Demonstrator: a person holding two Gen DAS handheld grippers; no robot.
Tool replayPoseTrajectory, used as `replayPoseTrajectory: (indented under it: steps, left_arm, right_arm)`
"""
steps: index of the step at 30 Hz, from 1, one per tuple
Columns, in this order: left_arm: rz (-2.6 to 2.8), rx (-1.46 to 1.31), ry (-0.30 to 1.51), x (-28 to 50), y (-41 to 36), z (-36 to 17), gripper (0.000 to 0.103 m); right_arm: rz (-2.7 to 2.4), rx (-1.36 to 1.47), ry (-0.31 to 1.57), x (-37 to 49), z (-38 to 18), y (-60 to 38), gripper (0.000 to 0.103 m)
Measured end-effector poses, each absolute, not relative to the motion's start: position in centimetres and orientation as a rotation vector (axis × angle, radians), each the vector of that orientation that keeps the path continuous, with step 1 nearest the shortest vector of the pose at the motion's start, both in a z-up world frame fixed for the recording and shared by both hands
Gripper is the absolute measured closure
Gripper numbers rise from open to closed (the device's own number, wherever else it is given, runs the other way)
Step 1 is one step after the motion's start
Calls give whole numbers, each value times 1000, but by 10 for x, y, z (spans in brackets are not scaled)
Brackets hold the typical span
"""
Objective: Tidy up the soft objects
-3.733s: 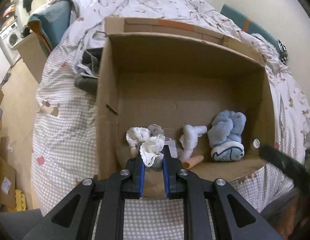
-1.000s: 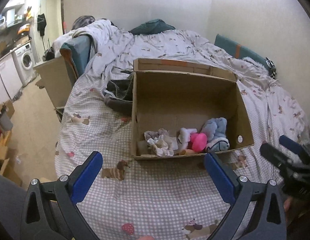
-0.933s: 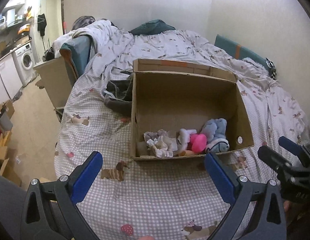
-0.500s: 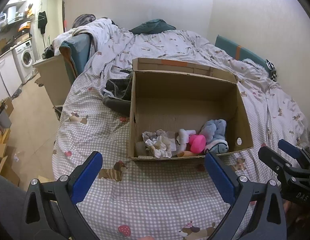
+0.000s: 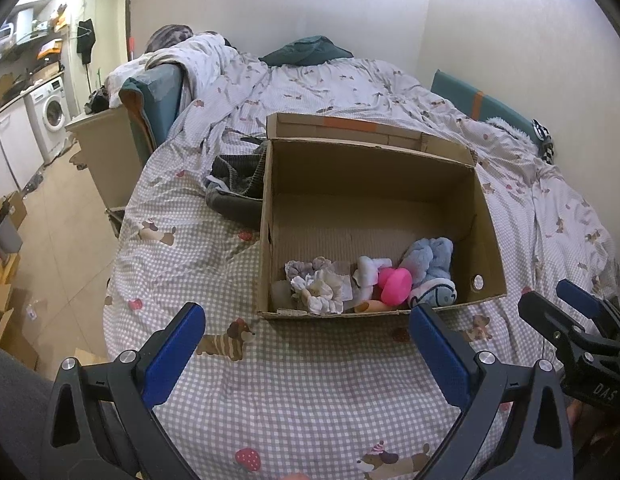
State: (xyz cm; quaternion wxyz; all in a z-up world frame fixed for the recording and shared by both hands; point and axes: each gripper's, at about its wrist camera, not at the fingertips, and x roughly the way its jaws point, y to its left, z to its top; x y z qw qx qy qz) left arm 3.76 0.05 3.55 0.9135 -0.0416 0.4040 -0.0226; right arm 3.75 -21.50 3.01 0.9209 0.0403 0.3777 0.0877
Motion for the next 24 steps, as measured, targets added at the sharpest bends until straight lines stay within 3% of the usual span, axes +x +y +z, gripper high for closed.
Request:
replayPoseTrajectory:
  steps: [24]
  left_arm:
    - [-43, -110, 852, 38, 2, 30, 1]
  right_arm:
    - [180, 85, 778, 37, 30, -215, 0]
